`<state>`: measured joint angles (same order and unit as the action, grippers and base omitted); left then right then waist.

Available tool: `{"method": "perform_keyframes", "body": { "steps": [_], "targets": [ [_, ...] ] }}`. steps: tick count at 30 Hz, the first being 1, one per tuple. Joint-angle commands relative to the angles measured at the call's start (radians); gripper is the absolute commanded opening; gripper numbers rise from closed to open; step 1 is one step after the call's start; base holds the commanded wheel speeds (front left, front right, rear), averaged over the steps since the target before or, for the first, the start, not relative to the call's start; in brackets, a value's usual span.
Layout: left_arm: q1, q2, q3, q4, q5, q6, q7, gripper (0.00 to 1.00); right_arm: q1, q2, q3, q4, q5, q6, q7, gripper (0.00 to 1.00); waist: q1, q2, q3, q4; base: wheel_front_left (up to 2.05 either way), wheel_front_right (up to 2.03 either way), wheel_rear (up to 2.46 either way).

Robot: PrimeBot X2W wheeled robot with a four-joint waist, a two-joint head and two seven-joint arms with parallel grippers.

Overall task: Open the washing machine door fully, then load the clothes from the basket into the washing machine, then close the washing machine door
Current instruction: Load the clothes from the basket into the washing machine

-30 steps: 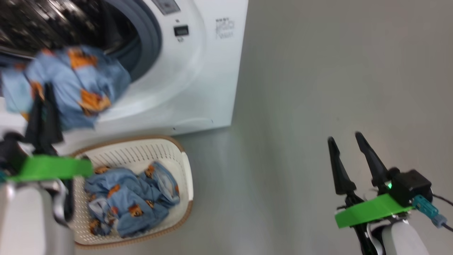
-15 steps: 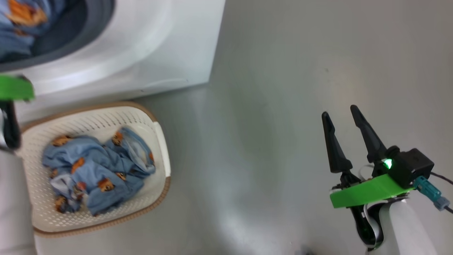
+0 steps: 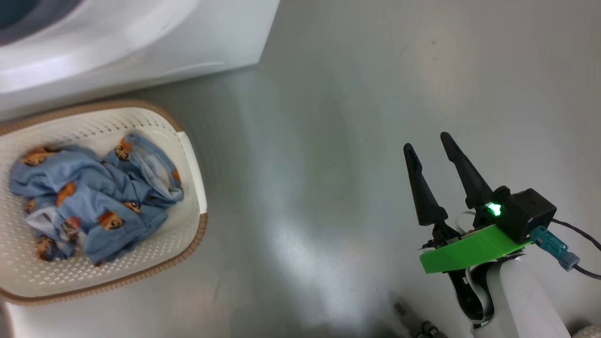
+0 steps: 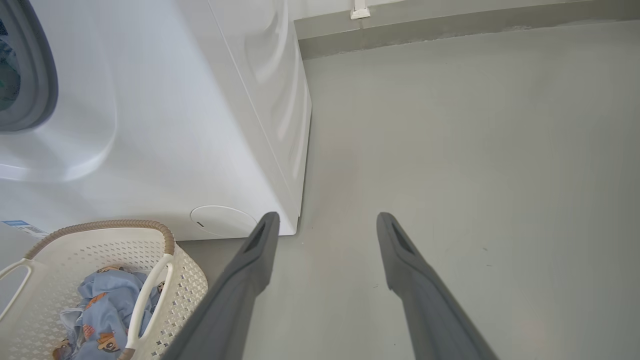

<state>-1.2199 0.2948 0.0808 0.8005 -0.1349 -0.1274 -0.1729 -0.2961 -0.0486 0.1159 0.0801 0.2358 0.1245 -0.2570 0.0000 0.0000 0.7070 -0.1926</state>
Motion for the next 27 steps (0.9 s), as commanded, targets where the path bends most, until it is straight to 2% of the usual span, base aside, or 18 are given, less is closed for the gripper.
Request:
{"method": "perform_keyframes", "body": {
  "steps": [1, 8, 14, 17, 18, 19, 27],
  "targets": [
    [-0.023, 0.060, -0.002, -0.012, 0.001, -0.002, -0.001, 0.00, 0.010, -0.002, 0.025, -0.020, 0.008, 0.006, -0.005, 1.00, 0.0000, 0.0000, 0.035, -0.010, 0.00, 0.00, 0.00],
    [-0.126, 0.108, -0.043, -0.014, 0.016, -0.003, -0.078, 0.00, 0.007, -0.002, 0.072, -0.014, 0.030, 0.006, -0.005, 1.00, 0.0000, 0.0000, 0.084, -0.042, 0.00, 0.00, 0.00],
    [-0.126, 0.123, -0.019, -0.119, 0.008, -0.003, -0.088, 0.00, 0.002, -0.002, 0.077, -0.011, 0.048, 0.006, -0.005, 1.00, 0.0000, 0.0000, 0.103, -0.067, 0.00, 0.00, 0.00],
    [-0.102, 0.125, -0.002, -0.106, -0.001, -0.001, -0.089, 0.00, -0.002, -0.002, 0.074, -0.008, 0.049, 0.006, -0.005, 1.00, 0.0000, 0.0000, 0.101, -0.077, 0.00, 0.00, 0.00],
    [-0.101, 0.126, 0.000, -0.096, -0.003, -0.001, -0.089, 0.38, -0.003, -0.002, 0.073, -0.008, 0.050, 0.006, -0.005, 1.00, 0.0000, 0.0000, 0.100, -0.078, 0.00, 0.00, 0.00],
    [-0.099, 0.125, 0.003, -0.086, -0.005, 0.001, -0.089, 1.00, -0.004, -0.002, 0.071, -0.007, 0.051, 0.006, -0.005, 1.00, 0.0000, 0.0000, 0.099, -0.078, 0.00, 0.00, 0.00],
    [-0.070, 0.120, 0.002, -0.031, -0.015, 0.002, -0.089, 1.00, -0.010, -0.002, 0.068, -0.001, 0.052, 0.006, -0.005, 1.00, 0.0000, 0.0000, 0.069, -0.060, 0.00, 0.00, 0.00]
  ]
}}
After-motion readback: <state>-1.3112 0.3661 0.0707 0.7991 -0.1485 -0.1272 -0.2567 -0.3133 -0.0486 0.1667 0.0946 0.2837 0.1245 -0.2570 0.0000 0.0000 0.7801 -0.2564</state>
